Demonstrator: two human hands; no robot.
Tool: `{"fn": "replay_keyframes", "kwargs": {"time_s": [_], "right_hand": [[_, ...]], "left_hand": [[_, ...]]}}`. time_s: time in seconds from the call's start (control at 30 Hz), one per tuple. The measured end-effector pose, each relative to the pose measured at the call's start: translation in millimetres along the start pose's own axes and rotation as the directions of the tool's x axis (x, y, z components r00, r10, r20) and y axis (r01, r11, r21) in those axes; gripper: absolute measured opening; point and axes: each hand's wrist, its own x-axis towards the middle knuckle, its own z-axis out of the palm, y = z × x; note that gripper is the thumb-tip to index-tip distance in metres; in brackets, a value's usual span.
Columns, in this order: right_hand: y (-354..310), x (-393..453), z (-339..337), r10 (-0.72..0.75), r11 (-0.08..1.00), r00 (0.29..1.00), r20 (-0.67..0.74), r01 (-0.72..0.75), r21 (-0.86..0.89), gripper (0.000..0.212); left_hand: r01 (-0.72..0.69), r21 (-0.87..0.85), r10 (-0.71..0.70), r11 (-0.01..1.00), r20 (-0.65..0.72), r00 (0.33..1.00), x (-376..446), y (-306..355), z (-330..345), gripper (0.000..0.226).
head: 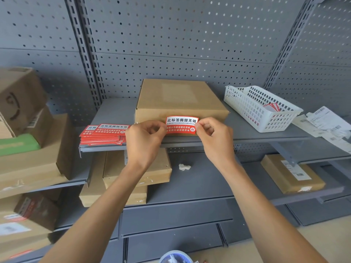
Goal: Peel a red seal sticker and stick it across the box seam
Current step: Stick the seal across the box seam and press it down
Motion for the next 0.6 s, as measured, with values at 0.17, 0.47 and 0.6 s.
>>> {"fn": "replay_keyframes", "kwargs": {"time_s": [0.17, 0.47, 0.6], "right_hand": [[0.4, -0.2, 2.0, -0.011, 1.000, 1.000, -0.026, 0.010, -0.011, 0.011], [0.9, 0.7, 5.0, -0.030, 0.998, 0.997, -0.065, 0.027, -0.053, 0.011], [0.5, 2.0, 6.1, -0.042, 0.996, 0.997, -0.071, 0.037, -0.077, 0.011]], "left_hand": [[-0.008, -0.002, 0.008, 1.000, -0.004, 1.000, 1.4, -3.0, 1.3, 0.020], [-0.012, 0.016, 0.012, 1.000, -0.007, 1.000, 2.5, -4.2, 3.5, 0.022], [0.012, 0.018, -0.012, 1.000, -0.014, 1.000, 2.9, -3.7, 3.7, 0.020]]}}
